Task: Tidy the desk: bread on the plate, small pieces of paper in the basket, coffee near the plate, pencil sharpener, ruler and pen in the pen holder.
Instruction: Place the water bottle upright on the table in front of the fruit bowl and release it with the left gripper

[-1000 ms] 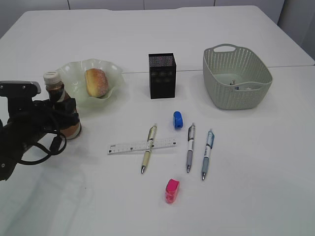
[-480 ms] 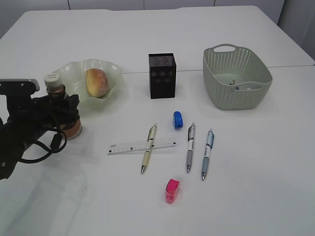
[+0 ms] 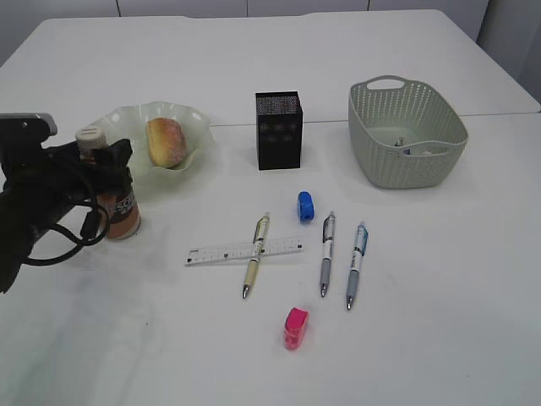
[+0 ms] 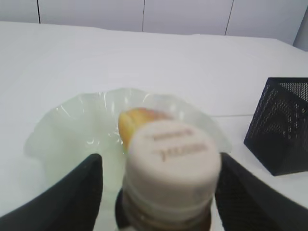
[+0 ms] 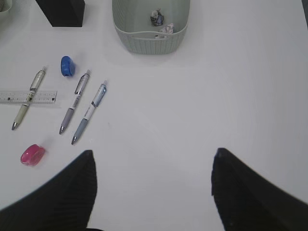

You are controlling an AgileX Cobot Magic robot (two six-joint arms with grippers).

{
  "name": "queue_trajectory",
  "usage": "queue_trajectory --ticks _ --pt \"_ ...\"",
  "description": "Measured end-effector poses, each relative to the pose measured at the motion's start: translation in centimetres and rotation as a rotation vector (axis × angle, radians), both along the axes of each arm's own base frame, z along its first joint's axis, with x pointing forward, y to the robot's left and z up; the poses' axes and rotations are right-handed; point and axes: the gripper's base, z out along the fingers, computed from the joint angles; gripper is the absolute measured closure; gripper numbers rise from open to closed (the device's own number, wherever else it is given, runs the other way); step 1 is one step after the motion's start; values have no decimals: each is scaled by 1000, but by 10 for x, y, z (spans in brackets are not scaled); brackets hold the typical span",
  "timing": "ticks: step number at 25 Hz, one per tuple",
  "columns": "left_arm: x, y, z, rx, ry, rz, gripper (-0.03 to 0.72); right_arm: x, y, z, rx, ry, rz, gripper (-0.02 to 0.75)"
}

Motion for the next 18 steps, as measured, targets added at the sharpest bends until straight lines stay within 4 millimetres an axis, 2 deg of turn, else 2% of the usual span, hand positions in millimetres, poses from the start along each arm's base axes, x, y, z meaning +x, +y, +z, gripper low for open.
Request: queue_trajectory --ticks 7,15,18 --pt "0 0 21 -15 -59 0 166 0 0 0 -1 0 1 164" --pt "-1 -1 19 46 -25 -20 167 0 0 0 -2 0 2 164" --pt "-2 -1 26 75 -36 -23 167 0 0 0 -2 0 2 164"
